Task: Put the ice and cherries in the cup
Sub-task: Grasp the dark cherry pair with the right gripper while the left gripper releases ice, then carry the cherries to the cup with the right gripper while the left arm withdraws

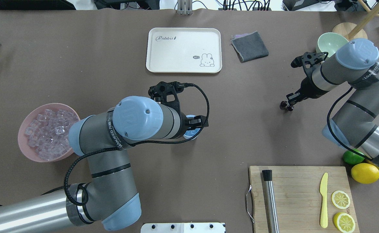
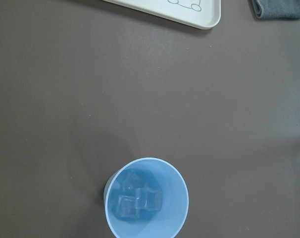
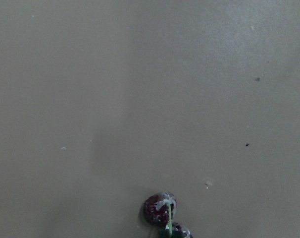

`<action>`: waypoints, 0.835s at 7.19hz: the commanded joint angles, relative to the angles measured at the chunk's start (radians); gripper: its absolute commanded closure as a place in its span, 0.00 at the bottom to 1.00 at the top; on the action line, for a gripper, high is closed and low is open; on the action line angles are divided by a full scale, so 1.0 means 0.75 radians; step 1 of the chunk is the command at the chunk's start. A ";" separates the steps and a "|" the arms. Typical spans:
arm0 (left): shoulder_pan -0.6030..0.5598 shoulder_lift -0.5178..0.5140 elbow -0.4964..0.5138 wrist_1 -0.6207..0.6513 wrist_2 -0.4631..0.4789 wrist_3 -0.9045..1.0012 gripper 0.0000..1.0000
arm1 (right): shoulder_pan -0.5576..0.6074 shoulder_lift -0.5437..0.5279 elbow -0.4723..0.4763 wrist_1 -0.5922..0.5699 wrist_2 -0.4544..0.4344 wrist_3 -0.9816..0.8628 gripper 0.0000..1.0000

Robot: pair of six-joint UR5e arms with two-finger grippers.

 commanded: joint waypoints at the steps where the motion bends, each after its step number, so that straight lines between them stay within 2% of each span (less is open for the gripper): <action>1: -0.013 0.014 -0.027 0.000 0.004 0.004 0.06 | 0.011 0.016 0.048 -0.002 0.014 0.018 1.00; 3: -0.049 0.218 -0.251 0.000 -0.012 0.176 0.07 | -0.019 0.085 0.156 -0.020 0.014 0.230 1.00; 4: -0.104 0.271 -0.268 0.000 -0.065 0.240 0.07 | -0.076 0.108 0.235 -0.022 0.006 0.407 1.00; 5: -0.188 0.337 -0.270 -0.002 -0.177 0.277 0.07 | -0.144 0.171 0.264 -0.028 -0.029 0.589 1.00; 6: -0.268 0.429 -0.295 -0.008 -0.281 0.403 0.06 | -0.272 0.240 0.309 -0.095 -0.173 0.723 1.00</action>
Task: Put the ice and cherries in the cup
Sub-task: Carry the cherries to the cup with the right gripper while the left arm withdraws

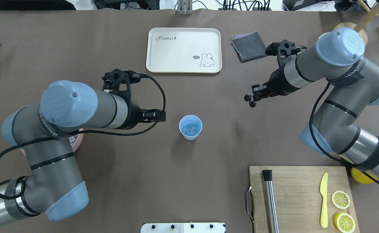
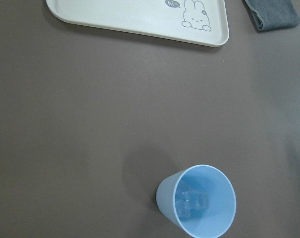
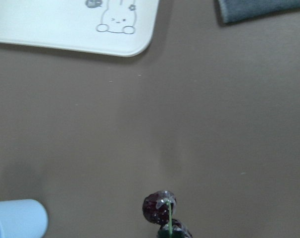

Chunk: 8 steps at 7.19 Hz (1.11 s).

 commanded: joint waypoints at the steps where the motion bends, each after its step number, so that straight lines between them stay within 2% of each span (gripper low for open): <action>1: -0.124 0.151 -0.035 -0.014 -0.138 0.192 0.06 | -0.222 0.156 0.131 -0.208 -0.234 0.251 1.00; 2: -0.156 0.184 -0.029 -0.018 -0.170 0.248 0.06 | -0.274 0.236 0.176 -0.347 -0.282 0.280 1.00; 3: -0.191 0.188 -0.029 -0.016 -0.219 0.260 0.06 | -0.333 0.271 0.175 -0.373 -0.359 0.280 1.00; 5: -0.191 0.188 -0.024 -0.014 -0.224 0.246 0.04 | -0.409 0.279 0.154 -0.373 -0.443 0.280 1.00; 8: -0.191 0.188 -0.010 -0.016 -0.222 0.246 0.04 | -0.413 0.312 0.128 -0.371 -0.450 0.278 1.00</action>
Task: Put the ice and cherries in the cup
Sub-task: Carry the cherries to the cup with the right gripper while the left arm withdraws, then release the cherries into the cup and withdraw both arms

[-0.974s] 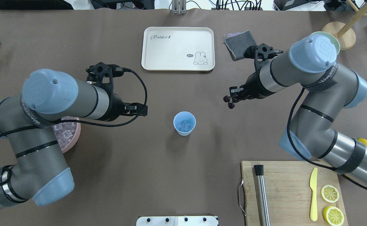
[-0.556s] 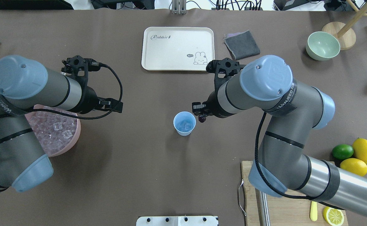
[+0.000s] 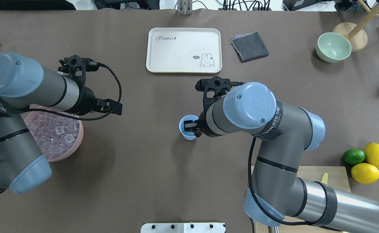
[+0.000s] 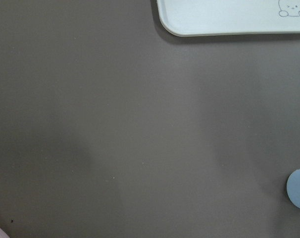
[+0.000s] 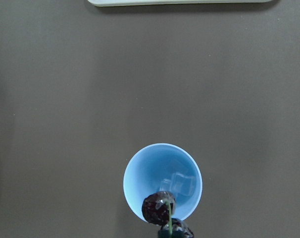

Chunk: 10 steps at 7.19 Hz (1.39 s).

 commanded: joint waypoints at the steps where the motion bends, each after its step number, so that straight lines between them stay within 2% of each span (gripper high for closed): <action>1: 0.000 -0.001 0.014 -0.004 0.001 -0.002 0.04 | -0.003 0.063 -0.064 0.001 -0.016 0.000 1.00; 2: 0.000 -0.001 0.022 -0.004 0.001 -0.002 0.04 | -0.003 0.076 -0.078 0.003 -0.032 -0.002 1.00; 3: 0.000 -0.003 0.028 -0.006 0.001 0.000 0.04 | -0.003 0.072 -0.078 0.001 -0.035 -0.002 0.57; 4: 0.000 -0.003 0.029 -0.006 0.001 -0.002 0.04 | 0.007 0.072 -0.078 -0.004 -0.039 0.002 0.01; 6: -0.016 -0.009 0.022 -0.004 -0.003 -0.004 0.04 | 0.060 0.074 -0.072 -0.012 -0.002 -0.004 0.00; 7: -0.096 -0.007 0.014 0.005 -0.086 0.012 0.04 | 0.198 0.045 -0.050 -0.072 0.205 -0.028 0.00; 8: -0.204 0.011 0.016 0.009 -0.172 0.061 0.04 | 0.348 -0.048 -0.005 -0.081 0.344 -0.135 0.00; 9: -0.322 0.074 0.018 0.013 -0.229 0.225 0.04 | 0.493 -0.207 0.066 -0.083 0.453 -0.361 0.00; 10: -0.481 0.160 0.049 0.013 -0.323 0.431 0.04 | 0.707 -0.350 0.069 -0.083 0.630 -0.641 0.00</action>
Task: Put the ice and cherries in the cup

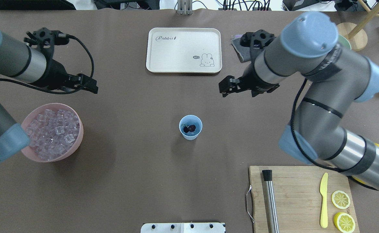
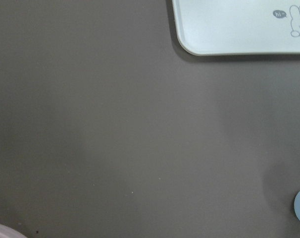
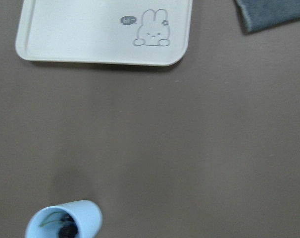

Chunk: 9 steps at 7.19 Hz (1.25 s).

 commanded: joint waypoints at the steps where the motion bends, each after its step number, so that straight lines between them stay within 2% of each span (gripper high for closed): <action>1: -0.335 0.158 0.107 0.004 -0.182 0.406 0.03 | 0.394 -0.303 0.023 -0.004 0.238 -0.497 0.00; 2: -0.428 0.228 0.190 0.024 -0.183 0.590 0.03 | 0.544 -0.426 -0.013 -0.004 0.239 -0.713 0.00; 4: -0.586 0.373 0.250 0.049 -0.165 0.771 0.03 | 0.816 -0.562 -0.150 -0.002 0.247 -1.078 0.00; 5: -0.736 0.439 0.281 0.067 -0.179 1.034 0.03 | 0.957 -0.599 -0.238 -0.004 0.243 -1.286 0.00; 6: -0.823 0.443 0.314 0.167 -0.181 1.121 0.03 | 1.037 -0.595 -0.374 -0.002 0.223 -1.509 0.00; 7: -0.937 0.441 0.326 0.230 -0.179 1.132 0.03 | 1.081 -0.569 -0.509 0.002 0.204 -1.580 0.00; 8: -0.955 0.443 0.312 0.233 -0.185 1.132 0.03 | 1.095 -0.562 -0.563 0.008 0.206 -1.589 0.00; 9: -0.953 0.446 0.308 0.235 -0.183 1.114 0.03 | 1.095 -0.566 -0.566 0.009 0.210 -1.589 0.00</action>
